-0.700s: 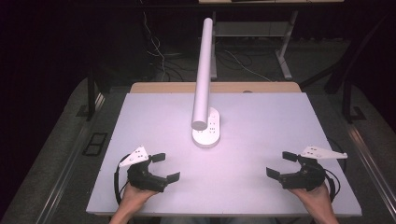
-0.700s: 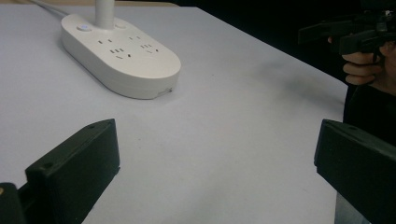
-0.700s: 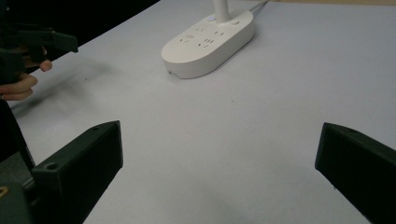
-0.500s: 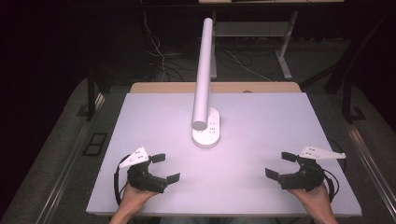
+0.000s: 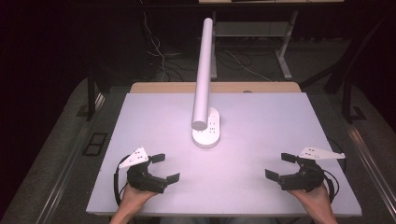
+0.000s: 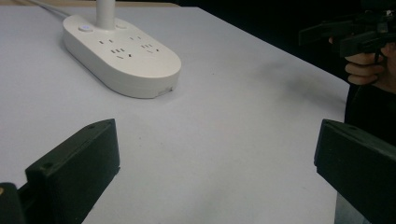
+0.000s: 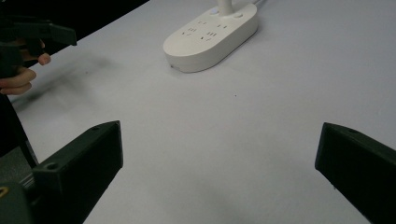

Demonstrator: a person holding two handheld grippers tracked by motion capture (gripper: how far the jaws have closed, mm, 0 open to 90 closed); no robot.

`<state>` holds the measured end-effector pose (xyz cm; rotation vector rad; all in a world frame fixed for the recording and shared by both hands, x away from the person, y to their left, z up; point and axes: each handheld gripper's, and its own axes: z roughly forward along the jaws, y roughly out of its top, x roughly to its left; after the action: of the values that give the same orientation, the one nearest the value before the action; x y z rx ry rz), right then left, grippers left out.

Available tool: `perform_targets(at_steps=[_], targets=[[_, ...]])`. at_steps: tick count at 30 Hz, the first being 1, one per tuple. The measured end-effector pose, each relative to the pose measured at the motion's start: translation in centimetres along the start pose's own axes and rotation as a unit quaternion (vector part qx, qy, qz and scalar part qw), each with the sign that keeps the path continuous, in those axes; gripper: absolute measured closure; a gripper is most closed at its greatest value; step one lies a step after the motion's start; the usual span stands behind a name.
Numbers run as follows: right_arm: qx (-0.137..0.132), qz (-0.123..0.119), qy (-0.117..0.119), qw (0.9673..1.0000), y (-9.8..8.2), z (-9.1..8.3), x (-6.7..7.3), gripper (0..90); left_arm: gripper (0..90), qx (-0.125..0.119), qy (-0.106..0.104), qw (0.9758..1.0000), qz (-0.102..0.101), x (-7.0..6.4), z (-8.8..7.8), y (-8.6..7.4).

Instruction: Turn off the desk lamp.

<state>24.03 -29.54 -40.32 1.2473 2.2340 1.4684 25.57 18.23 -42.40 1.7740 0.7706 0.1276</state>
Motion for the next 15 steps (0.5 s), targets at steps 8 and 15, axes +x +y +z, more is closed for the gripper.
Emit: perform_targets(at_steps=[8,15], targets=[[0.012,-0.006,-0.002,0.9999,0.13,-0.04,0.33,0.9,0.0,-0.006,0.005,1.0,0.001,0.02,-0.2,0.07],[0.031,-0.008,0.003,0.9995,0.59,0.26,0.32,1.0,0.0,-0.01,0.008,0.9999,-0.004,0.2,-0.35,0.03]])
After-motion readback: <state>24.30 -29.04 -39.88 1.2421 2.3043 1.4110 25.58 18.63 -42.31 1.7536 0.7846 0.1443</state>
